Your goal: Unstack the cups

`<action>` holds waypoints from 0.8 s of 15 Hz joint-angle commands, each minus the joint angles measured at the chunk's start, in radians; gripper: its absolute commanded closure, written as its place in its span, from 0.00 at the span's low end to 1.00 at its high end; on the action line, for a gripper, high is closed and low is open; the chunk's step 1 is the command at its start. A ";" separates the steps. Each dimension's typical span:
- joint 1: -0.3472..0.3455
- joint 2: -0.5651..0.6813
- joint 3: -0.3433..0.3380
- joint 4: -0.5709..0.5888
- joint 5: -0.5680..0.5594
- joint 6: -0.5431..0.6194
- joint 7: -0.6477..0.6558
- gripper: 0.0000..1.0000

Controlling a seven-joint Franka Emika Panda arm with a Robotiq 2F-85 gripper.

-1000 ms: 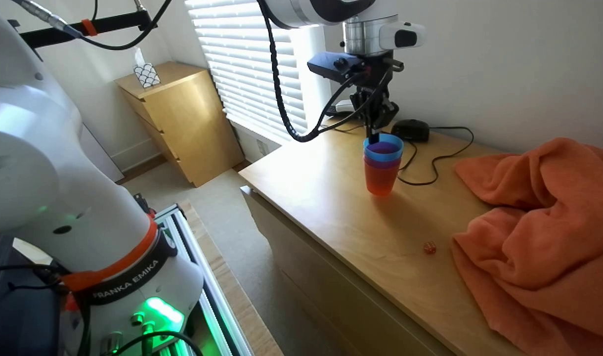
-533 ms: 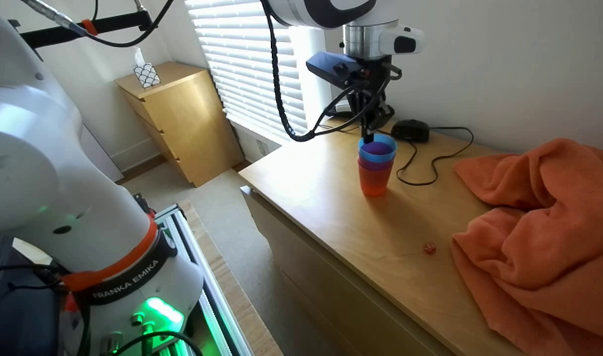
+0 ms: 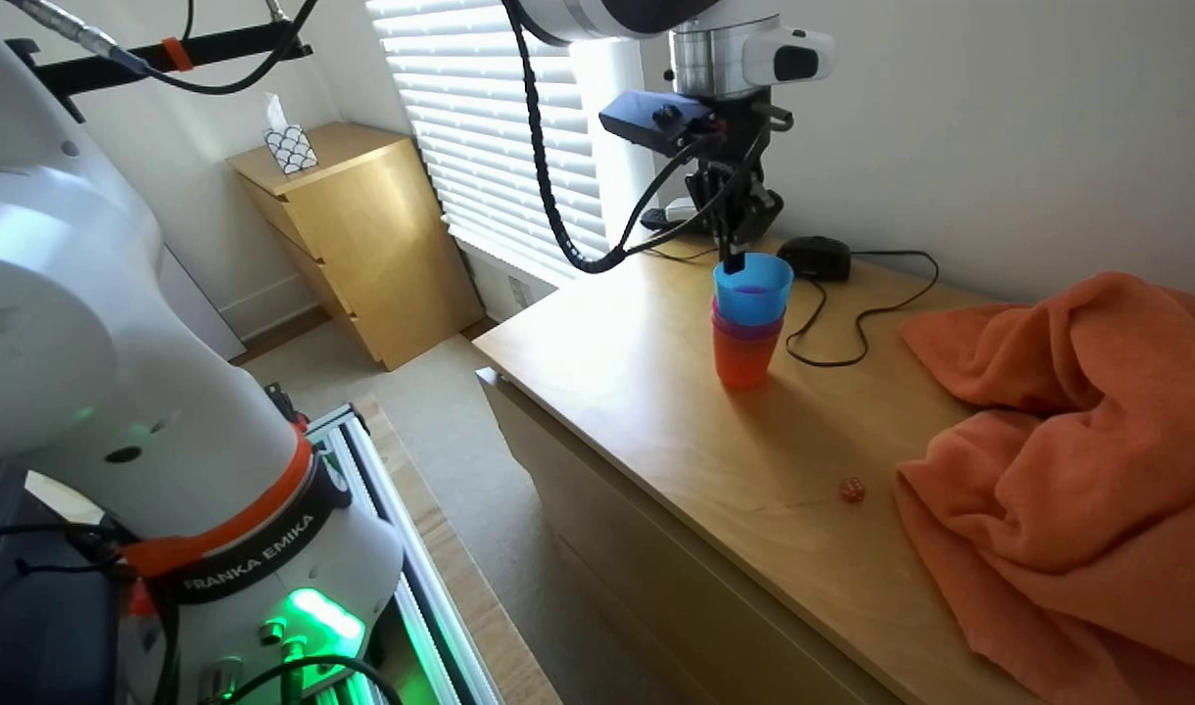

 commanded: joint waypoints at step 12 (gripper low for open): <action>-0.011 -0.336 0.120 -0.192 -0.237 0.008 0.218 0.99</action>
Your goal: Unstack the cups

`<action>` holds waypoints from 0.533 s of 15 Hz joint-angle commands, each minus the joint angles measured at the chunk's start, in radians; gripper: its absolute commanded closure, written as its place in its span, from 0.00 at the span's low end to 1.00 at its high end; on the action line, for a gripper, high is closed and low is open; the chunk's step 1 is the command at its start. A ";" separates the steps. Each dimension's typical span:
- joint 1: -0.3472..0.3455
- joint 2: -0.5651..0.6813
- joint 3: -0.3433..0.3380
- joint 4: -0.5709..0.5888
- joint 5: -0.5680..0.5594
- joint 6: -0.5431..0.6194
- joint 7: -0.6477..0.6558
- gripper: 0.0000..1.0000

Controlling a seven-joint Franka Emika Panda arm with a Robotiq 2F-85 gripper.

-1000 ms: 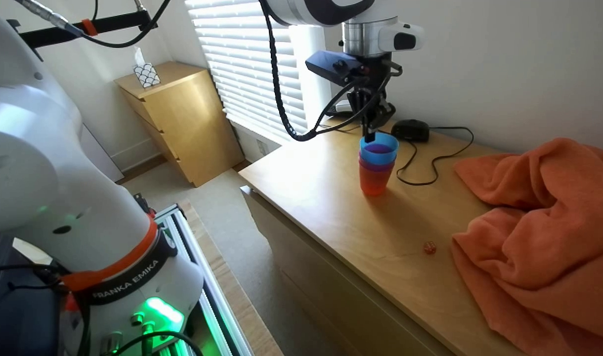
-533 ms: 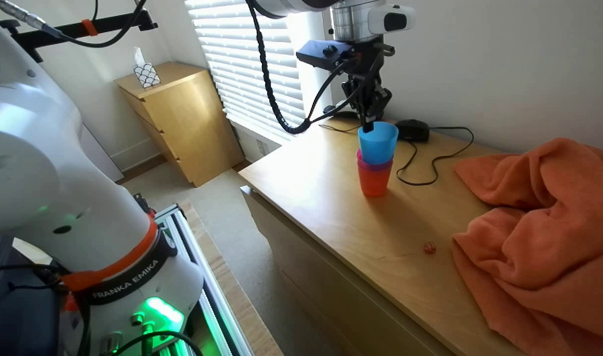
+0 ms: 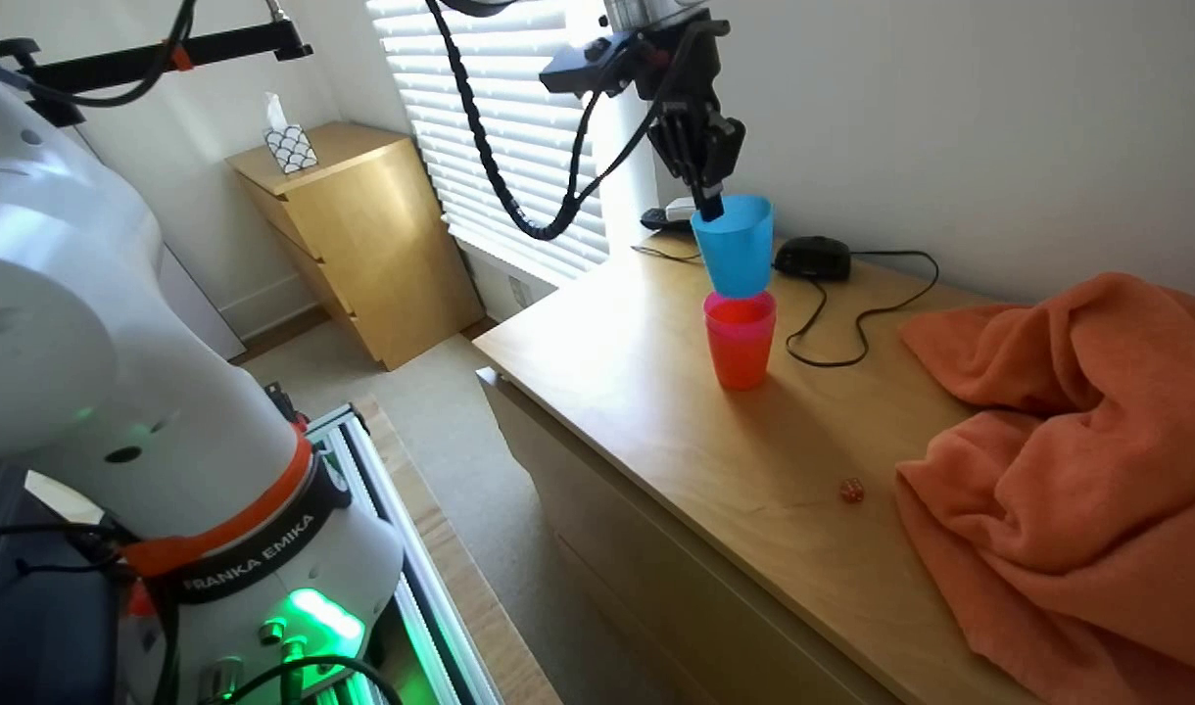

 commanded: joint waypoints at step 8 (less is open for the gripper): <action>0.052 -0.128 0.094 -0.111 0.006 0.001 -0.067 0.99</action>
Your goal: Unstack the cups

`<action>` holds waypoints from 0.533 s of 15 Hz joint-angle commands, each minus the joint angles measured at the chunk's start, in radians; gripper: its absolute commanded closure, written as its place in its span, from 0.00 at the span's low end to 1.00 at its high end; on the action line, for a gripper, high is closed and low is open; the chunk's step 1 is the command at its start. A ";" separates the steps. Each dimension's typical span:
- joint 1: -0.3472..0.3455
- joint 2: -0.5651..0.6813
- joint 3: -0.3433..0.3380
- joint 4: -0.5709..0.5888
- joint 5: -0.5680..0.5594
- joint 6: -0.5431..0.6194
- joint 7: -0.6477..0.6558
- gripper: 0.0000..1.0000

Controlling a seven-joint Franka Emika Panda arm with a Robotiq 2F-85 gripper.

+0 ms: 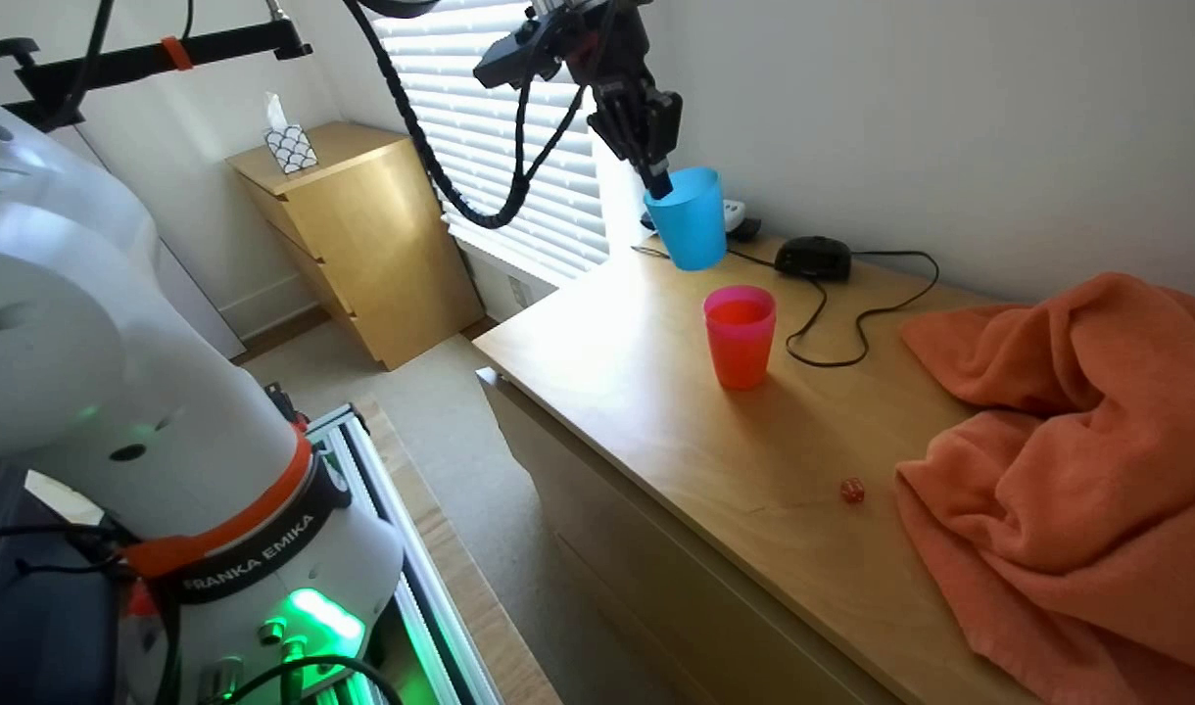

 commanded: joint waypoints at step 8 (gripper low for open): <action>0.042 0.210 -0.040 0.049 0.125 0.007 -0.267 0.99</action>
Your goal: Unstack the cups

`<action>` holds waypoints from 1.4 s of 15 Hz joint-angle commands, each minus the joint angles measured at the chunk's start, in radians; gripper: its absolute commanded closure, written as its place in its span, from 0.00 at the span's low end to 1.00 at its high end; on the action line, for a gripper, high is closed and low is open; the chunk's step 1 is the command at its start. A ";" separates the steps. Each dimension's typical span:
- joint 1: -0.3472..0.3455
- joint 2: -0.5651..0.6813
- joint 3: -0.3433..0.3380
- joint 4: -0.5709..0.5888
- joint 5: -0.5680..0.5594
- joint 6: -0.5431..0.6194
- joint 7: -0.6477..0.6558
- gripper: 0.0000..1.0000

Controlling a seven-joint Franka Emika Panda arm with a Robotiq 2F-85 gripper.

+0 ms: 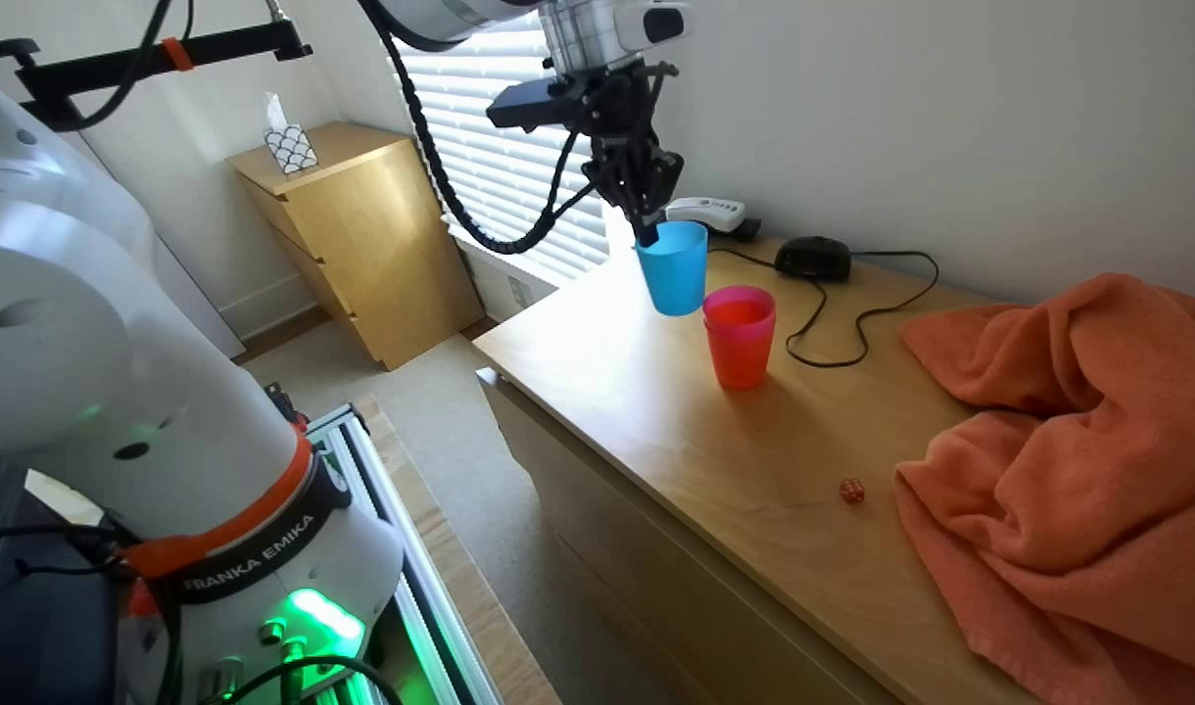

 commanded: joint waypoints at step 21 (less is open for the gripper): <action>0.063 0.346 -0.002 0.185 0.044 0.018 -0.097 0.56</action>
